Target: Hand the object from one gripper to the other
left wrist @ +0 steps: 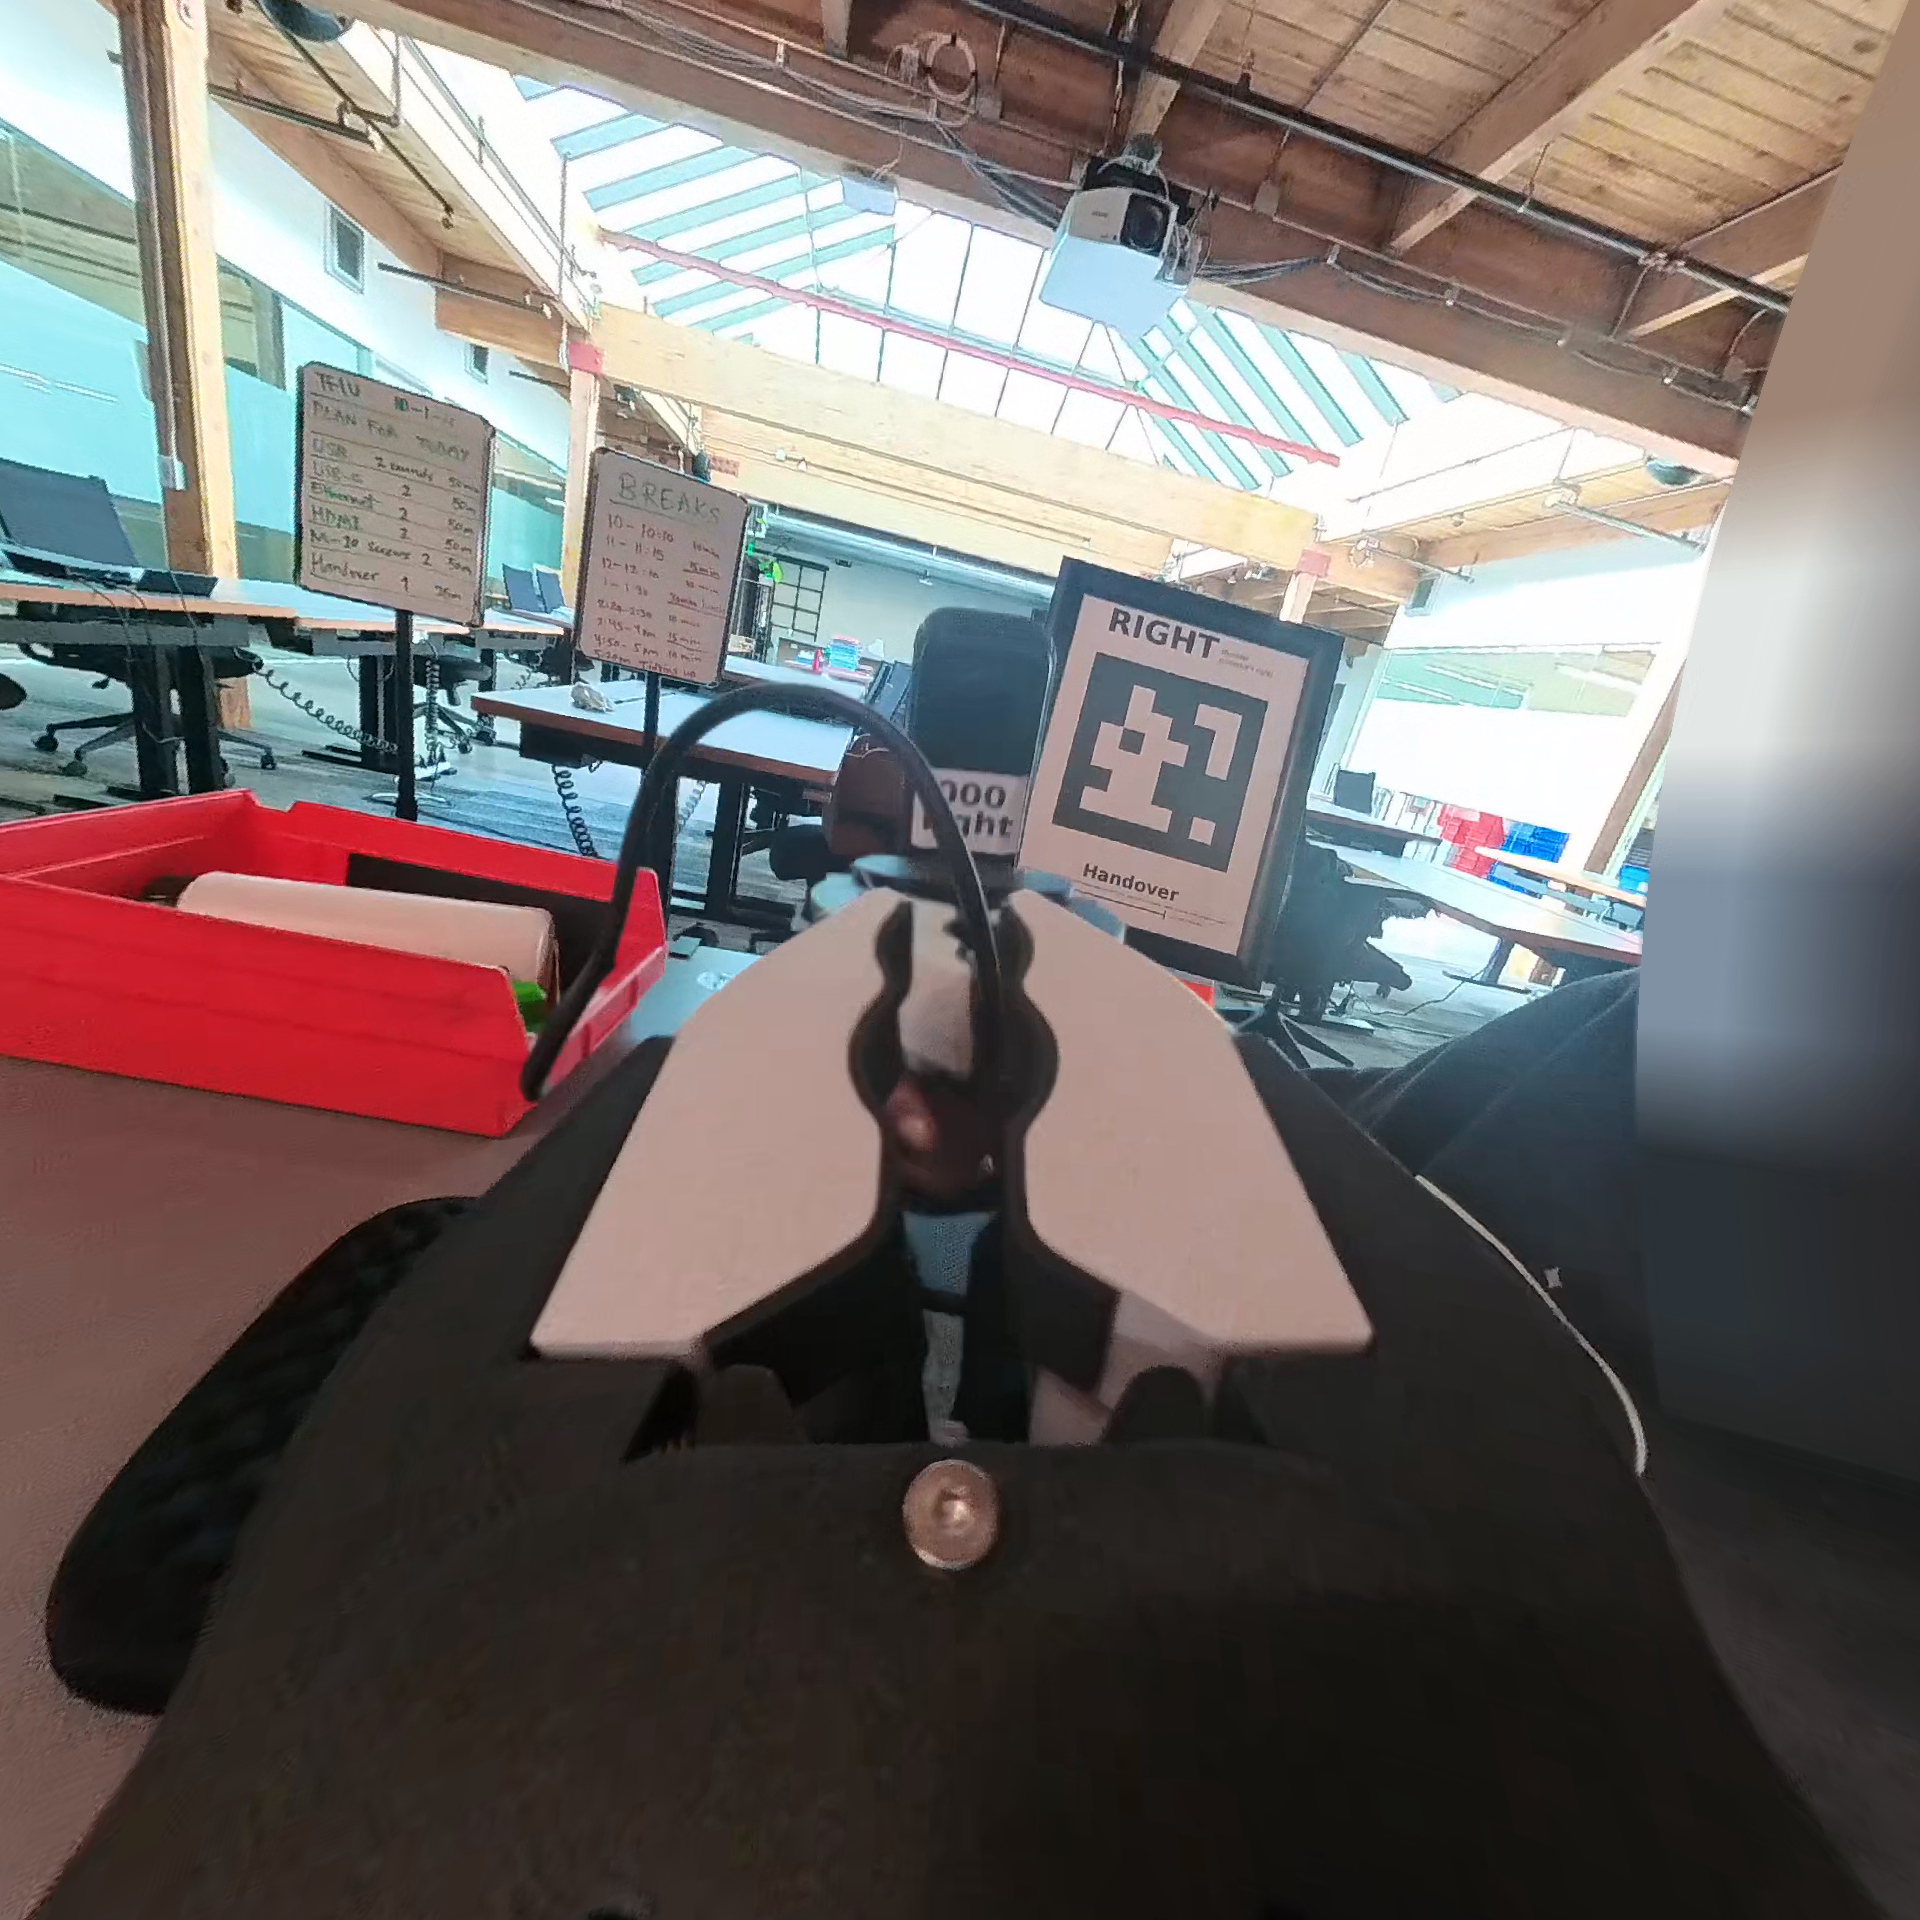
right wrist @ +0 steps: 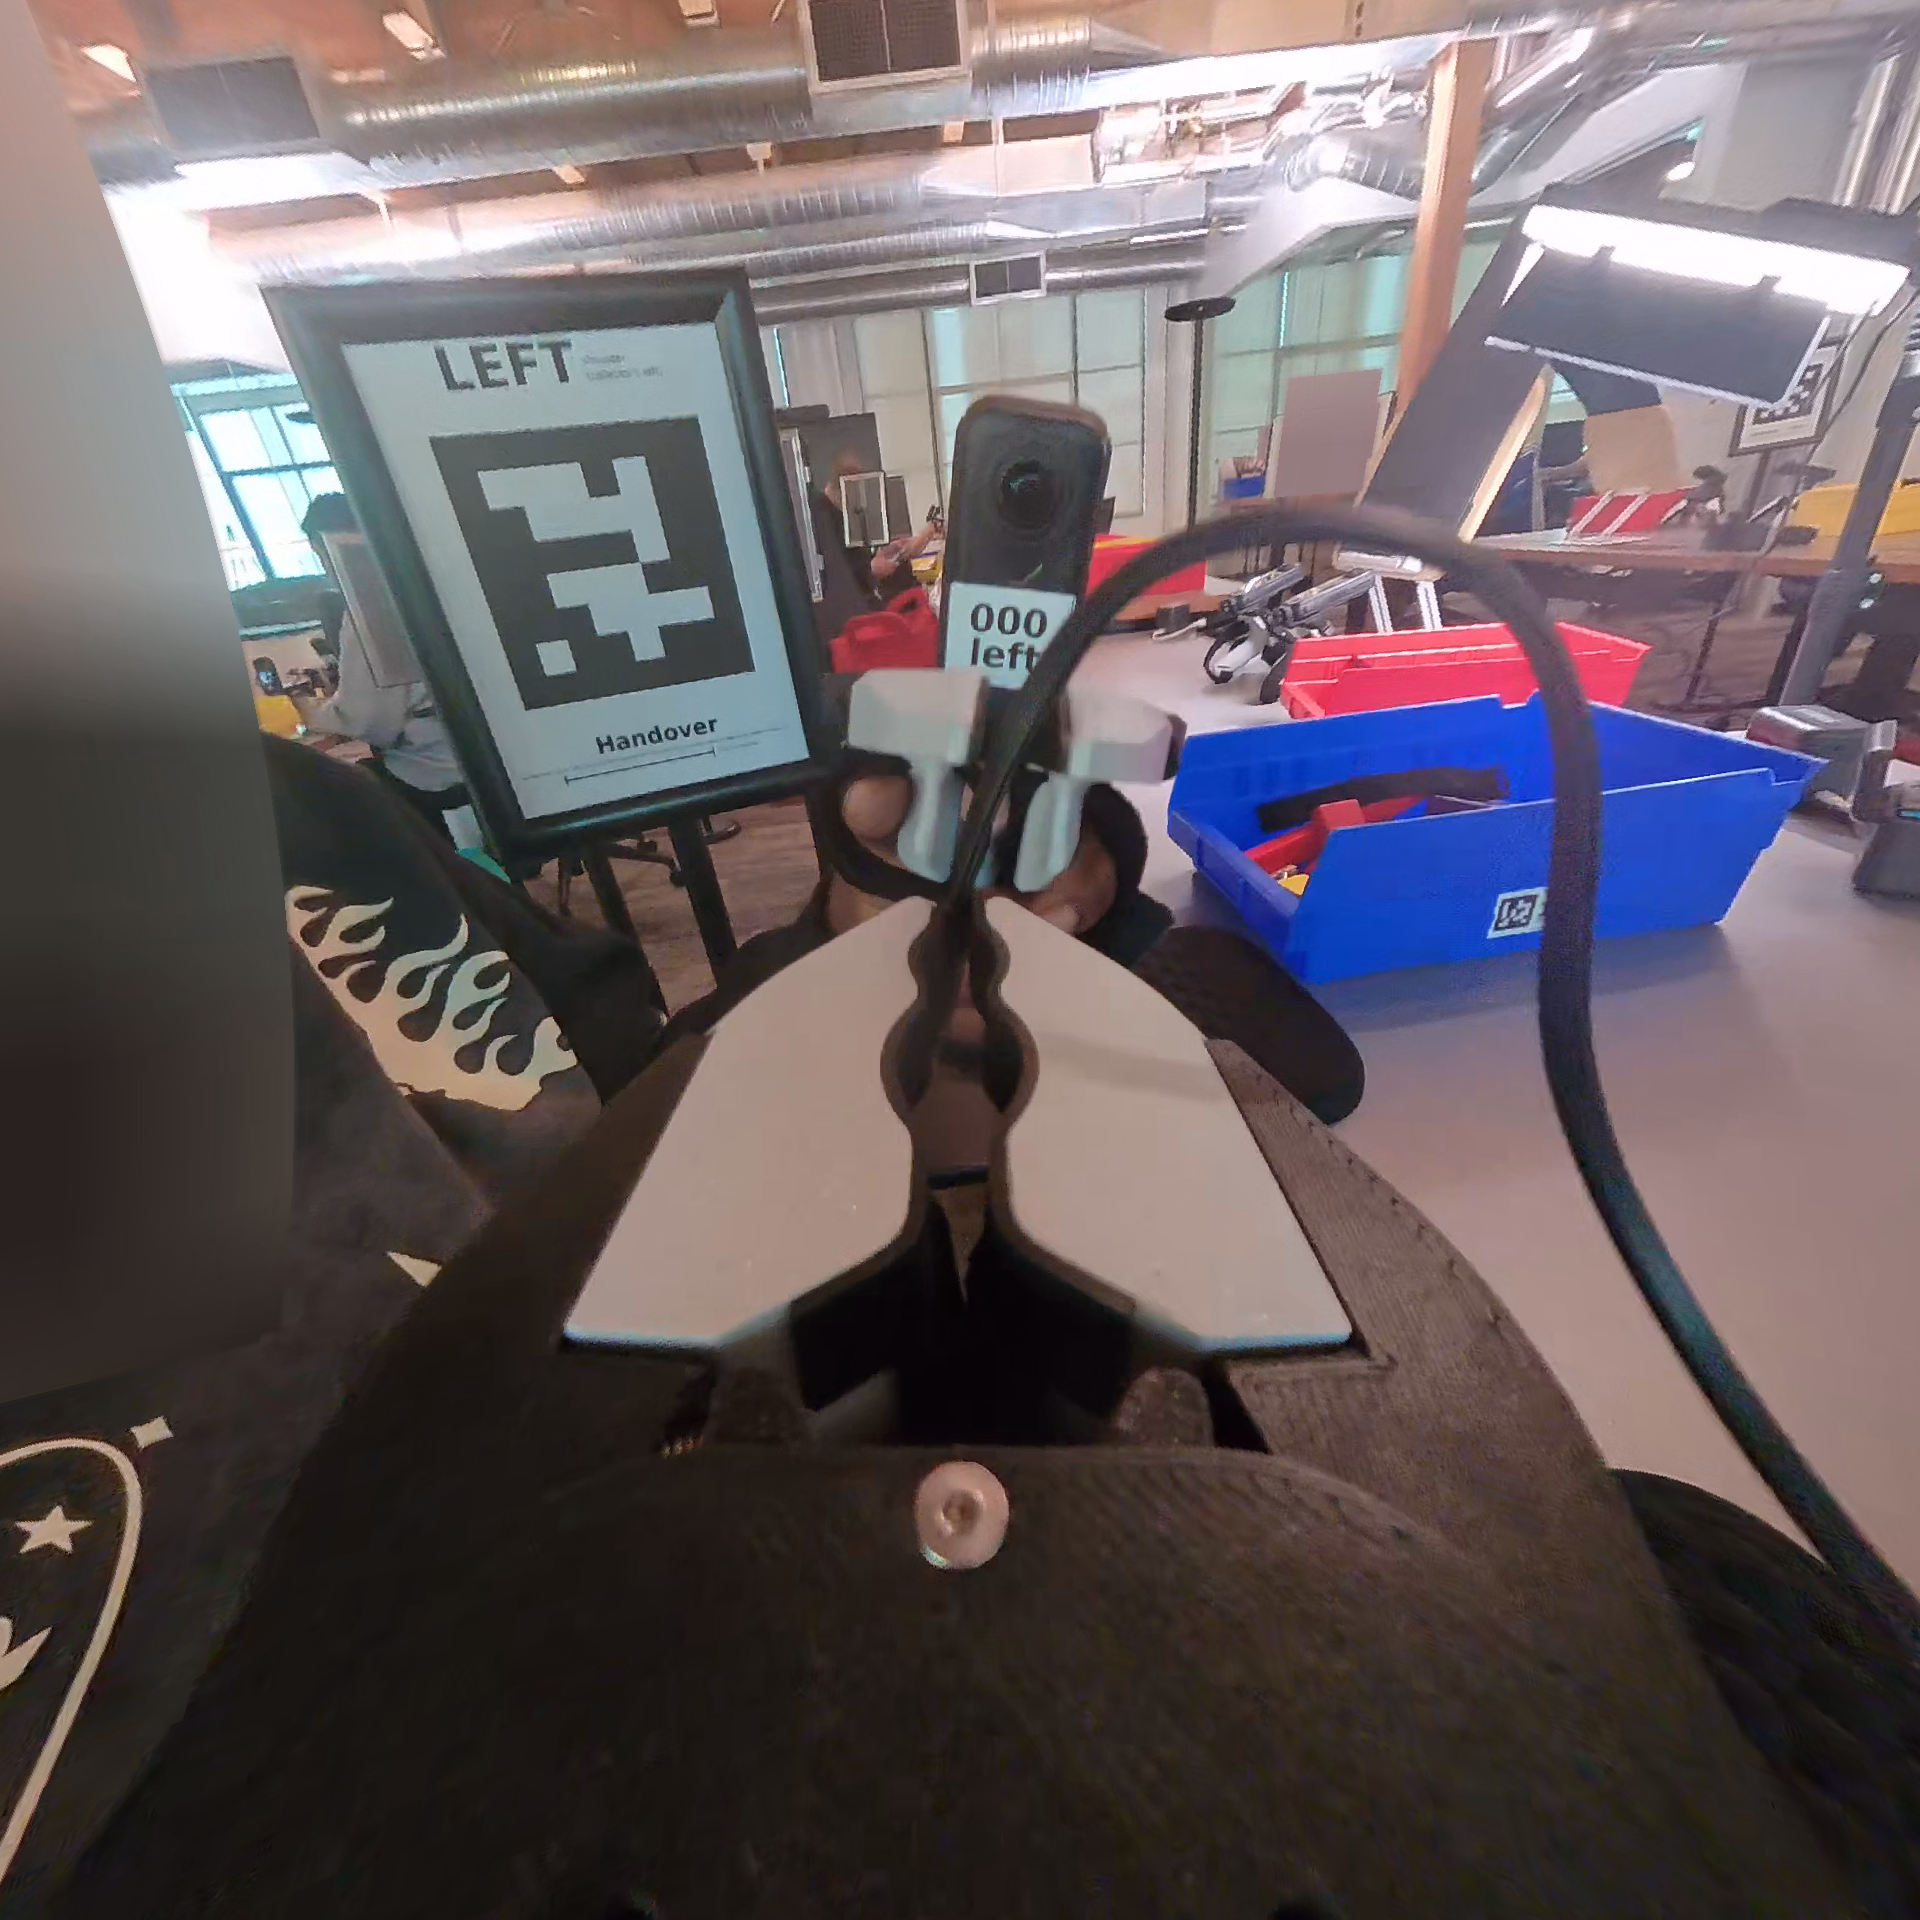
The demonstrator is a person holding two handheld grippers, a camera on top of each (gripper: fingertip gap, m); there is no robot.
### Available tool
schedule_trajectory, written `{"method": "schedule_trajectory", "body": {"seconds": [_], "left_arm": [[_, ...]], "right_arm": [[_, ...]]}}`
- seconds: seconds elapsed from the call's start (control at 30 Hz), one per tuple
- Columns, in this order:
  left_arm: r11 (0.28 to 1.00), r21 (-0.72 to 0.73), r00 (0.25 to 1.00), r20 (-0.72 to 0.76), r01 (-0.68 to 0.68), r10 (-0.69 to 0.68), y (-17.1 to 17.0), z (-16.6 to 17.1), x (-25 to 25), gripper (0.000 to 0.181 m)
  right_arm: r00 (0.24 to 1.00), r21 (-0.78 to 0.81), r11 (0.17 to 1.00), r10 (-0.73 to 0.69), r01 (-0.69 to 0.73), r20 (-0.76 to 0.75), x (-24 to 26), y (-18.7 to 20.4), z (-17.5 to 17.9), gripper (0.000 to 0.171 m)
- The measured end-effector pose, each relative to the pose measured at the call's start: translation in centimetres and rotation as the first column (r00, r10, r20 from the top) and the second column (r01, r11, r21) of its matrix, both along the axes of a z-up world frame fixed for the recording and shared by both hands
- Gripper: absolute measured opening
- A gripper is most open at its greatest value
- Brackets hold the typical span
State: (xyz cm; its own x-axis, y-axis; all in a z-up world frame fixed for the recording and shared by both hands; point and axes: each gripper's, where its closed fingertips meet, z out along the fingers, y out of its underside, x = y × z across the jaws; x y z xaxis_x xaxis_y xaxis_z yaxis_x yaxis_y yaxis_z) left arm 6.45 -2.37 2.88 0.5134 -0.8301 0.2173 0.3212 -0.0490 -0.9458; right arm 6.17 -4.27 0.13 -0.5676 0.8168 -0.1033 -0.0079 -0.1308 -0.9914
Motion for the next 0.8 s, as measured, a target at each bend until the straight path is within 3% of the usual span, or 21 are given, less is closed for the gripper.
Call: {"method": "schedule_trajectory", "body": {"seconds": [0.2, 0.33, 0.47, 0.63, 0.8], "left_arm": [[0.991, -0.104, 0.983, -0.152, 0.086, -0.101, -0.1, -2.9, 1.6, 0.025], [0.993, -0.087, 0.977, -0.187, 0.082, -0.097, 0.1, -3.3, 2.6, 0.004], [0.996, -0.068, 0.990, -0.125, 0.051, -0.060, 0.2, -2.2, 1.7, 0.004], [0.999, -0.045, 1.000, -0.008, 0.023, -0.024, 0.4, -0.8, 0.4, 0.004], [0.998, -0.055, 0.999, 0.040, 0.038, -0.036, 0.4, -0.5, 0.4, 0.009]], "right_arm": [[0.996, -0.067, 0.996, -0.063, 0.058, -0.068, 0.6, 1.4, 1.7, 0.005], [0.995, -0.078, 0.996, -0.058, 0.052, -0.076, 0.7, 1.3, 2.0, 0.004], [0.994, -0.106, 0.992, -0.072, 0.063, -0.084, 0.8, 1.7, 2.3, 0.015], [1.000, -0.067, 0.998, -0.007, 0.008, 0.010, 0.2, 0.7, 0.5, 0.024], [1.000, -0.039, 0.999, -0.021, 0.021, 0.003, -0.5, 0.3, -0.1, 0.005]]}}
